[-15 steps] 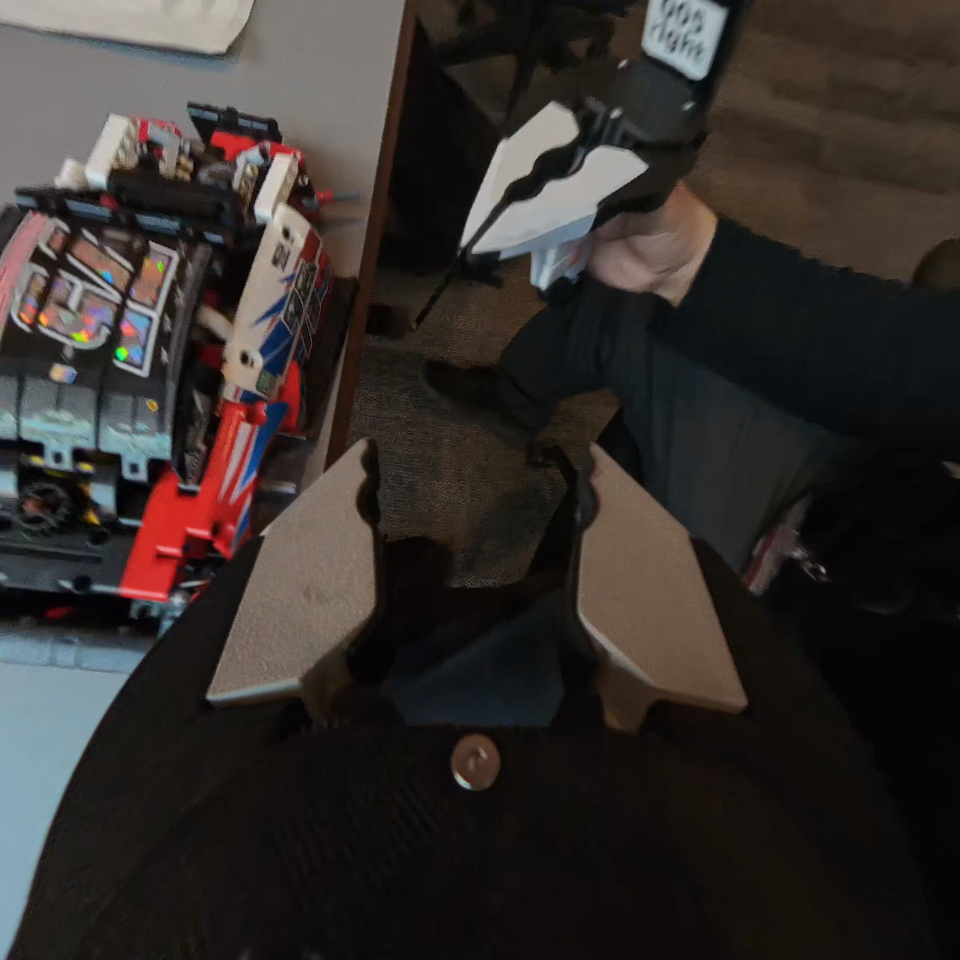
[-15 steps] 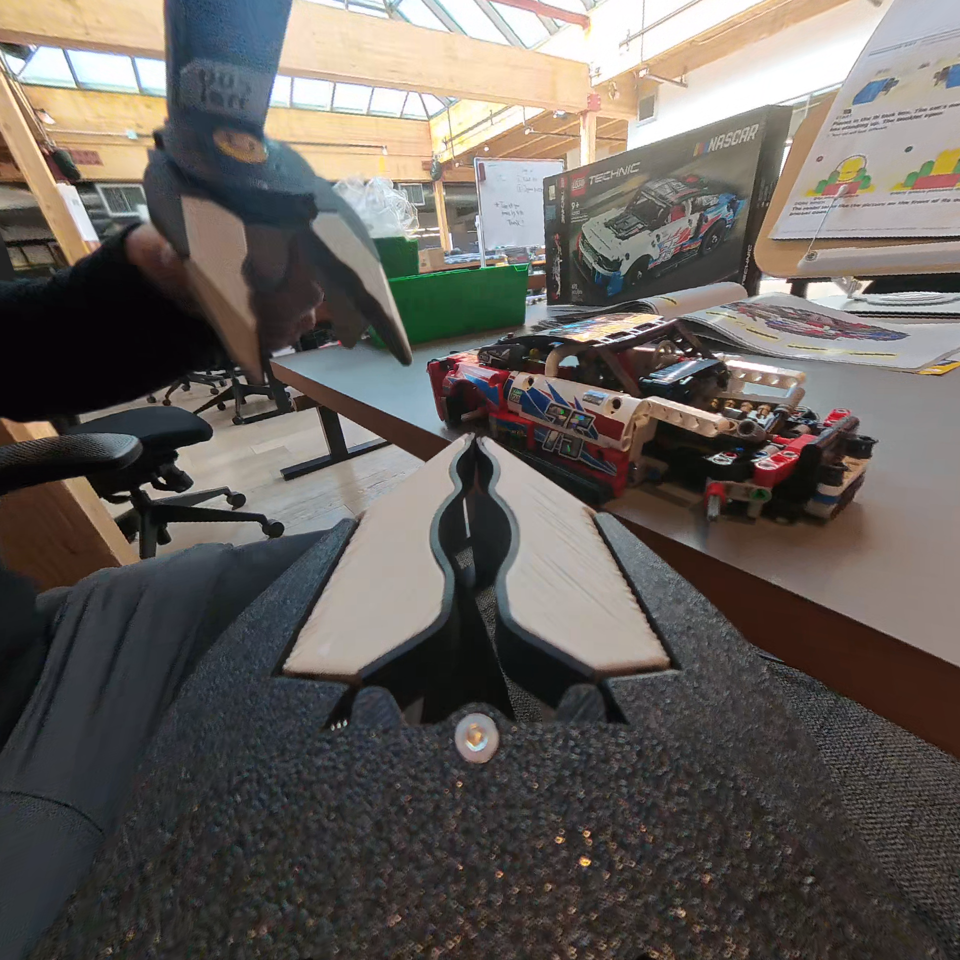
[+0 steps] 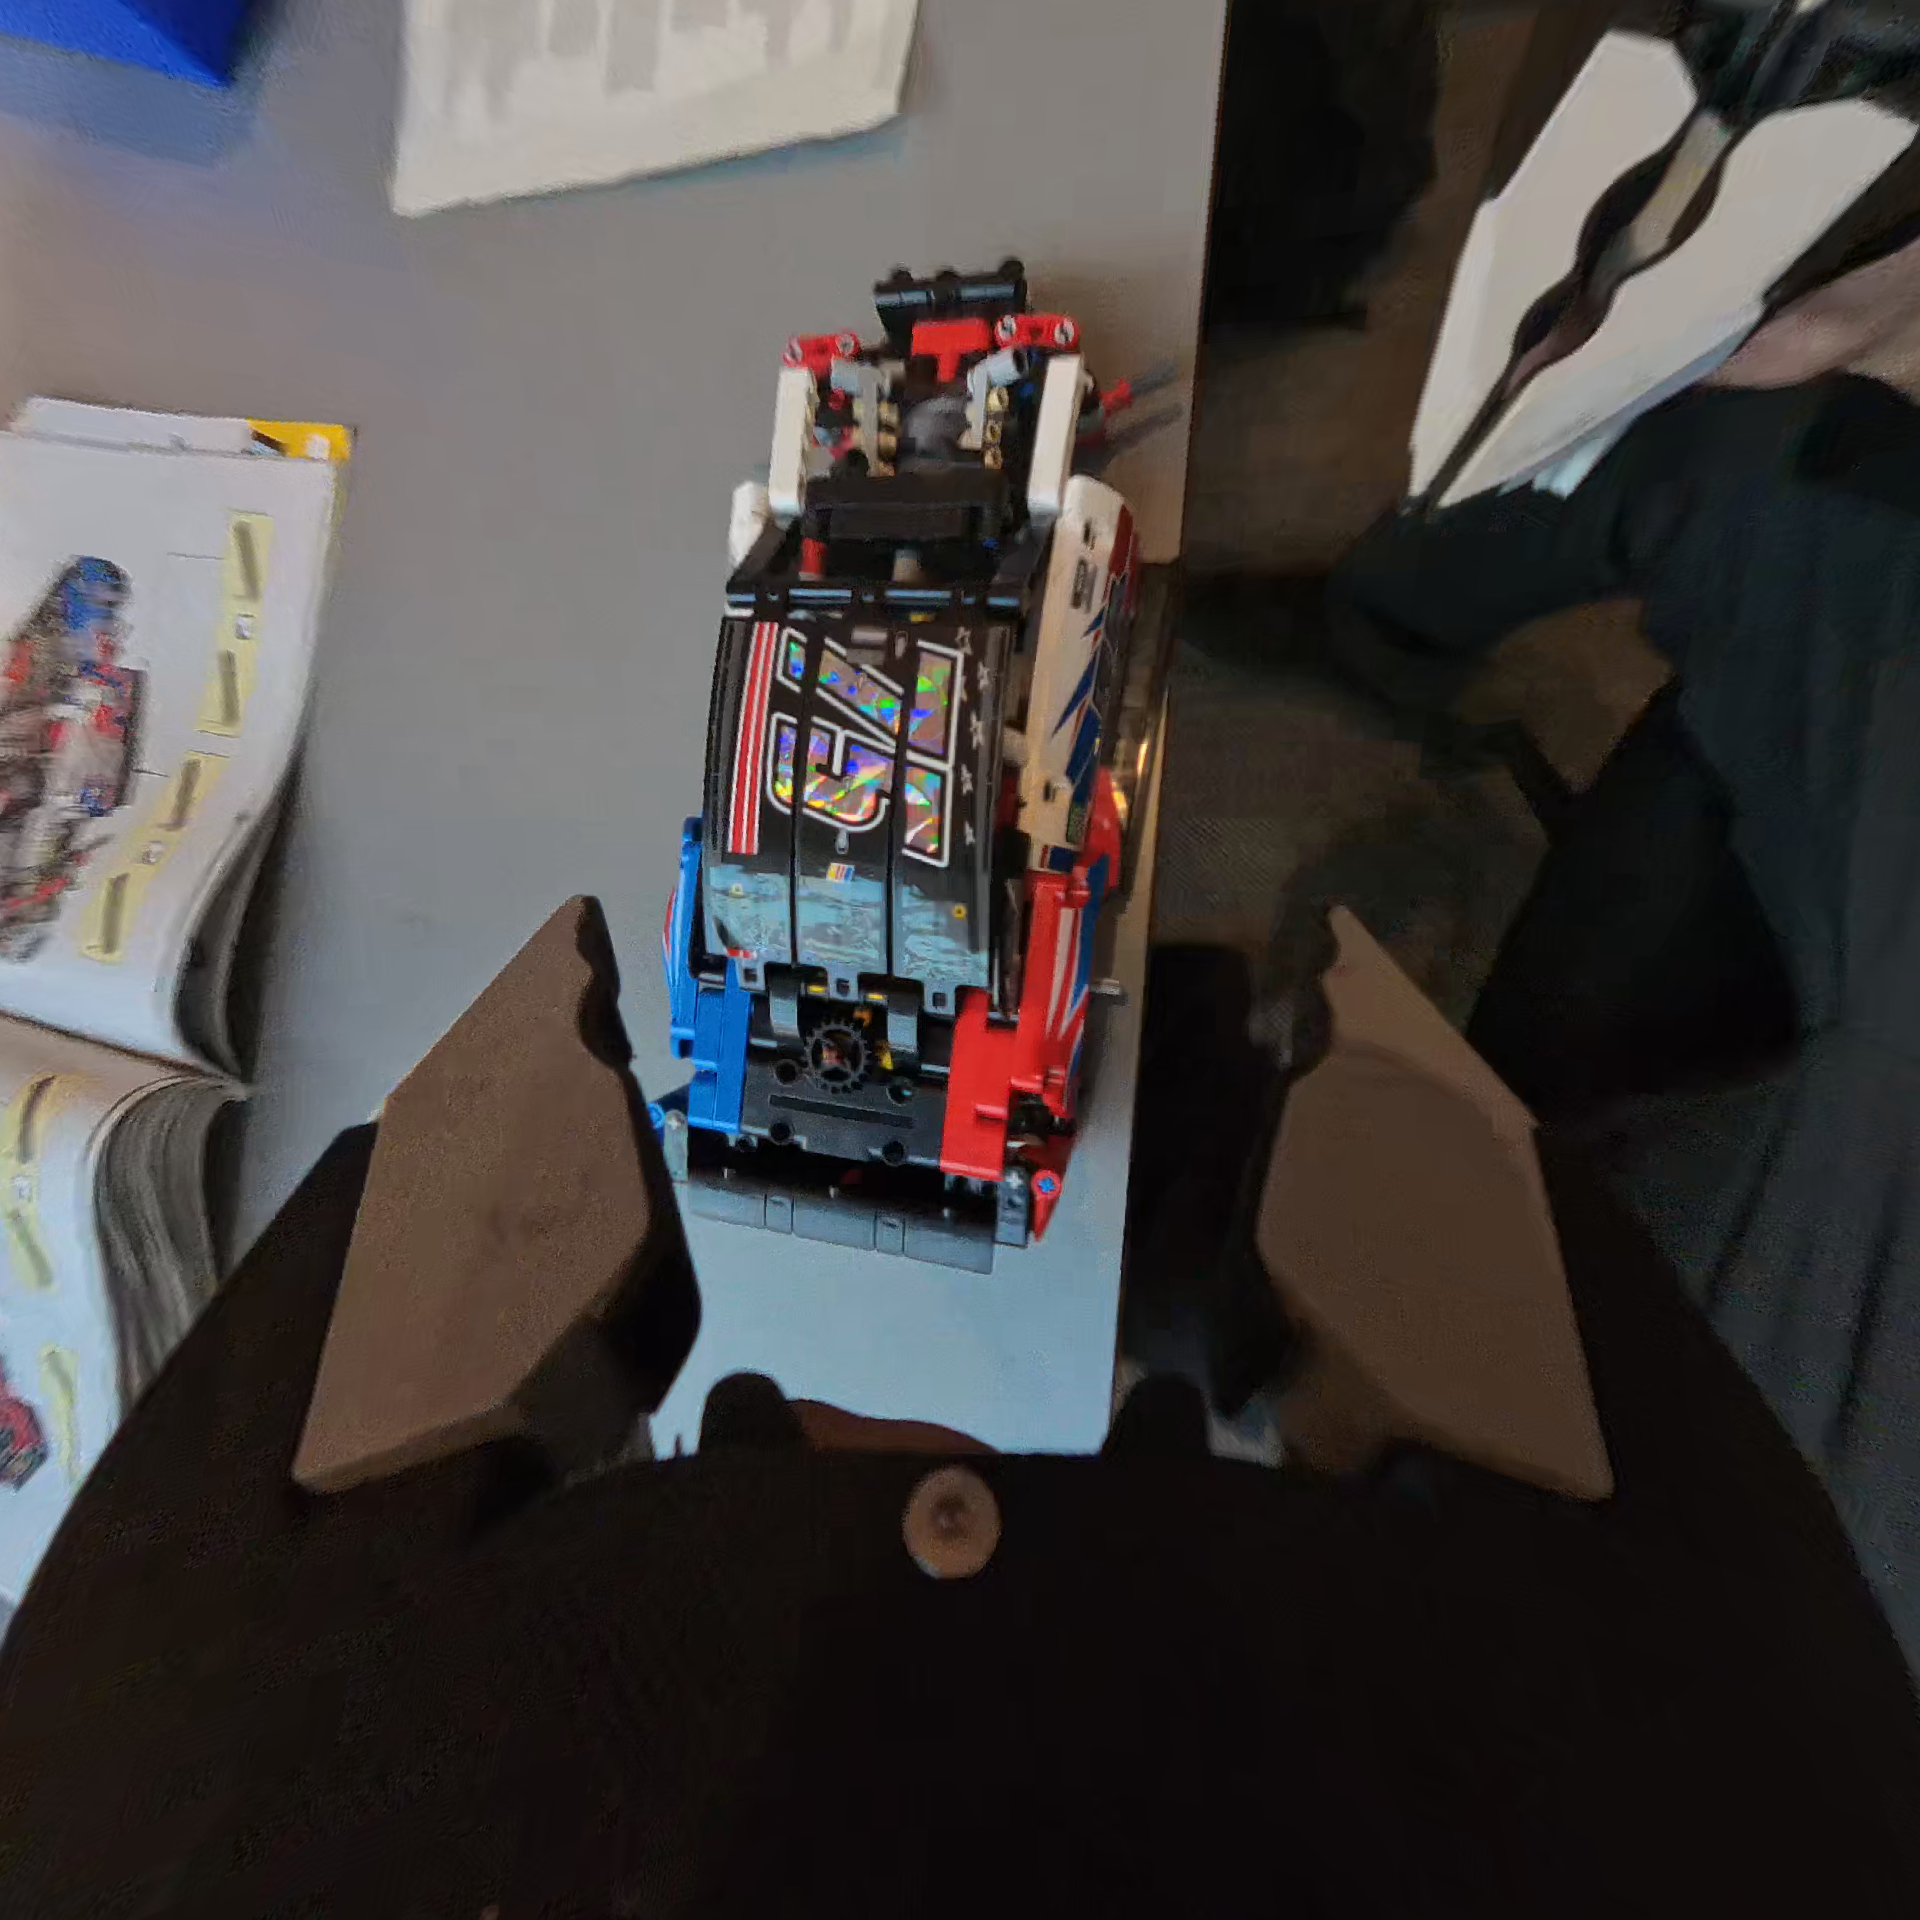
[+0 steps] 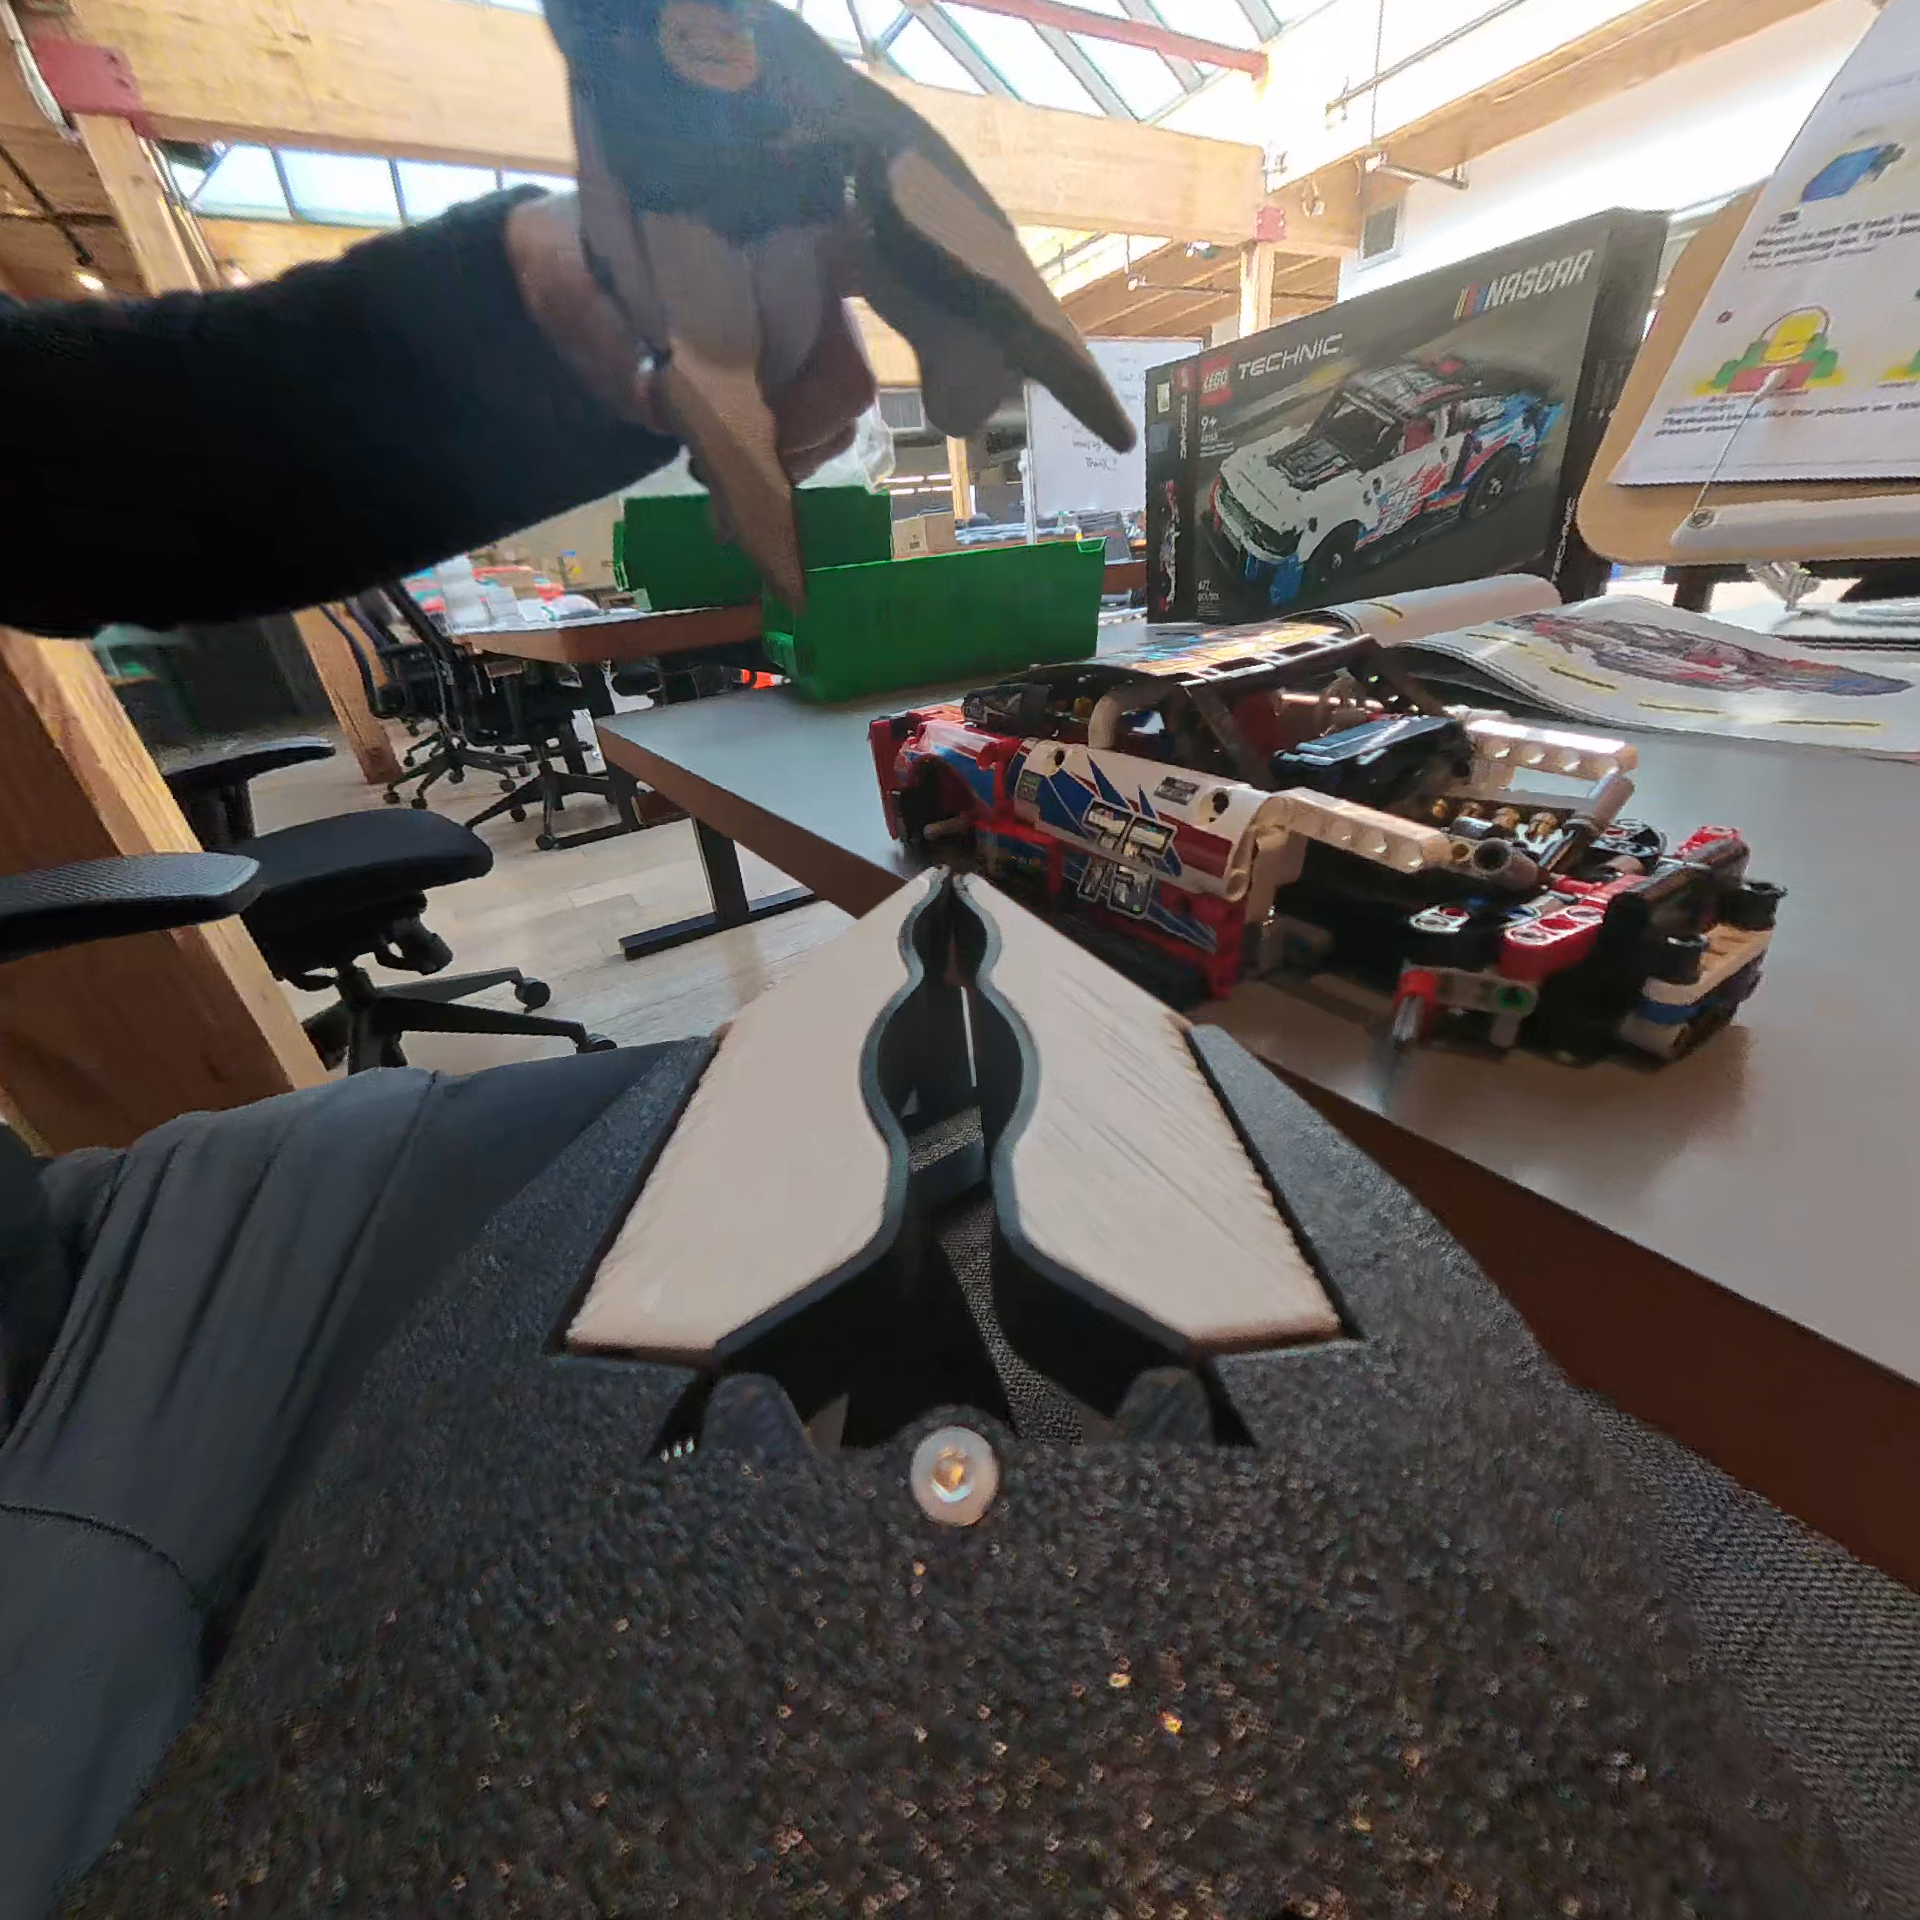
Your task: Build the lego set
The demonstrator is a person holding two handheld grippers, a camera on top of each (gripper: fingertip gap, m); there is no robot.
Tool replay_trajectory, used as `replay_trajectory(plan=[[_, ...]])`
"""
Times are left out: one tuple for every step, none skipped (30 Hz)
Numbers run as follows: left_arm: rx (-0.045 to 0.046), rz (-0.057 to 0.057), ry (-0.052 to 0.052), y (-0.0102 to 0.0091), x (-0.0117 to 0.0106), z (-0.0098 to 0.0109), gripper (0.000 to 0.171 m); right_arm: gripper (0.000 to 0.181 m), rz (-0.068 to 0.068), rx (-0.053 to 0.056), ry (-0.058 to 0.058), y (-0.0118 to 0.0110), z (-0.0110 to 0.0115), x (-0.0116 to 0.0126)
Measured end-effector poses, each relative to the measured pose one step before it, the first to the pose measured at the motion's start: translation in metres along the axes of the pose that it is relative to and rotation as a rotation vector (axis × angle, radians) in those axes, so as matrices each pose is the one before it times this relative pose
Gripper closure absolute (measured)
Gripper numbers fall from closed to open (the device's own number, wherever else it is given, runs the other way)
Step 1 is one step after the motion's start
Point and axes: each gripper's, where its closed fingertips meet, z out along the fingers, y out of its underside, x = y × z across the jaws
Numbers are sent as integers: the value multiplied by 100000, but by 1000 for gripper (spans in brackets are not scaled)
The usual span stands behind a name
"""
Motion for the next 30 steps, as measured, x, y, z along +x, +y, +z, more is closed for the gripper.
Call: replay_trajectory(plan=[[-4492,-827,5767,260,-342,809,43,181,1164,775,18,42,-180,19],[-3207,-77,4121,146,-361,720,43,181,671,686,372,25,-233,27],[-2014,1424,1271,18,-534,630,44,181,149,334,622,32,-250,33],[-1656,2231,641,-28,-417,572,44,181,-168,-152,603,78,-266,8],[-2307,1490,779,46,-279,599,45,181,-230,-283,550,76,-273,4],[-3267,1142,1223,163,-113,626,45,181,-129,-198,435,72,-288,-14],[-2945,1839,3033,110,248,645,48,181,-6,-230,416,84,-289,-3],[-2880,1896,3065,140,306,649,55,181,68,-135,413,69,-291,4],[-3339,1570,1491,208,68,665,60,181,236,134,246,51,-261,-9],[-3982,1432,362,323,-124,616,57,181,507,418,6,12,-207,-36],[-4202,684,302,359,-190,538,57,181,578,495,-231,0,-131,-76],[-3652,497,308,261,-204,416,57,181,289,193,-393,59,-68,-112],[-2377,1056,740,123,-93,303,56,181,-135,-449,-203,164,10,-105],[-1807,717,1123,25,-19,228,54,181,-417,-1079,43,269,74,-66],[-2116,-248,679,19,-25,215,53,181,-423,-1255,-15,278,127,-66],[-2201,26,-403,15,-8,172,51,181,-291,-797,-178,216,179,-111],[-1930,571,-985,8,10,74,51,181,-158,24,-152,75,199,-124],[-852,130,-179,-60,136,-27,51,181,31,732,-71,-24,249,-126],[94,813,193,-103,265,-33,51,181,211,876,-128,-39,310,-133],[197,698,125,-77,304,-19,51,181,240,493,-75,48,360,-126],[-128,192,-75,-13,275,-19,51,181,151,-80,1,153,407,-120],[-137,-809,-92,7,224,-12,52,181,-68,-698,-208,254,425,-182],[142,-1213,-36,-15,171,-7,51,181,-516,-1009,21,268,404,-151],[308,-762,-19,12,168,-8,51,181,-872,-793,378,222,376,-112],[216,-614,179,58,153,-24,51,181,-660,-219,198,93,325,-125],[52,-356,98,94,163,-18,51,181,8,473,-309,-36,288,-152],[-59,-67,45,120,164,-18,51,181,536,820,-452,-100,254,-130],[182,-29,-92,111,123,-10,51,181,526,843,-193,-100,220,-56],[453,-287,43,101,117,-20,51,181,333,774,-99,-68,211,-36],[421,-413,267,131,138,-23,52,181,394,615,-124,-20,191,-9]])
